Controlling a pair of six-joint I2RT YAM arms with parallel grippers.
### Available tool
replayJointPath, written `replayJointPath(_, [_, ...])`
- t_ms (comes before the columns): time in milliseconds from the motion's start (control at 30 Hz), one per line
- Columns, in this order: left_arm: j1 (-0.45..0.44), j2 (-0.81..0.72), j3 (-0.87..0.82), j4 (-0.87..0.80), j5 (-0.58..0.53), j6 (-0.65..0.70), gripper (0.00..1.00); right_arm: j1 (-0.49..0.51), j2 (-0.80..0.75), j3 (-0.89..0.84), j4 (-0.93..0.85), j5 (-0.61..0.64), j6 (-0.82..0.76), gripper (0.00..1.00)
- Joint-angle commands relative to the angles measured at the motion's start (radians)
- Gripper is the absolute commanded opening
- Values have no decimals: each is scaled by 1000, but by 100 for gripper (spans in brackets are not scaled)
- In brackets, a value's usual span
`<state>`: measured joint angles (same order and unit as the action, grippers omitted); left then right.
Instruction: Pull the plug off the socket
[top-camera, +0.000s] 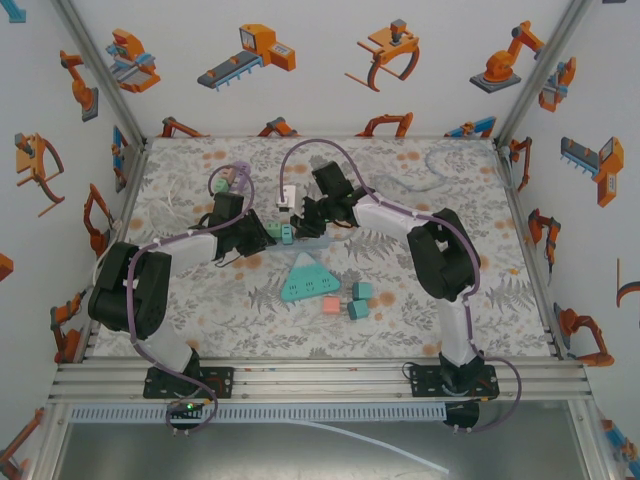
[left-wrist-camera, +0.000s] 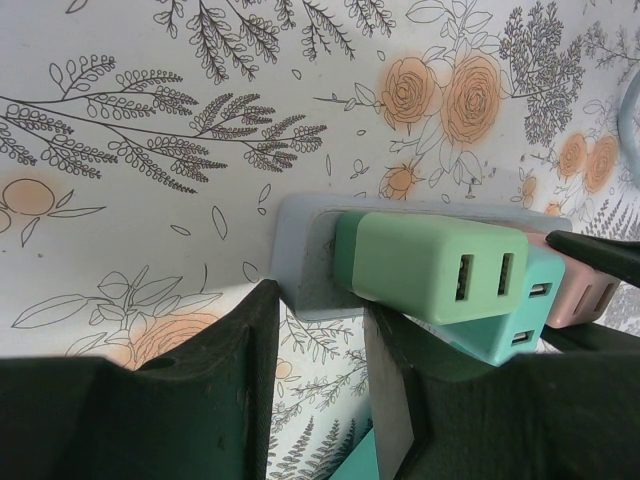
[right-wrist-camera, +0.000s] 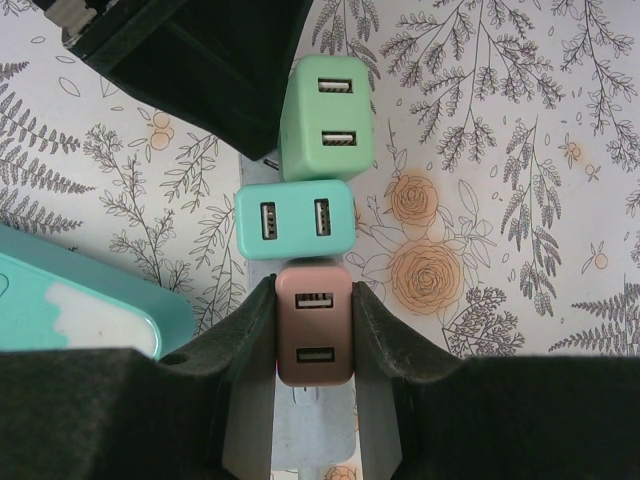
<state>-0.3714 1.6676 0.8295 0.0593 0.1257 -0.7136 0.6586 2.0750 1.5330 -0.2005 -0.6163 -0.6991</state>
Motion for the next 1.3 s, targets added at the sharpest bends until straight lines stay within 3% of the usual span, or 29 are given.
replayJointPath(0, [-11,141,-60,-115,-219,38,38,31,-112,39,-73,40,-97,7])
replayJointPath(467, [-10,147,-64,-111,-228,32,38,31,-151,40,-69,-14,-22,7])
replayJointPath(1267, [-9,170,-64,-100,-241,34,37,52,-150,180,-239,58,-26,0])
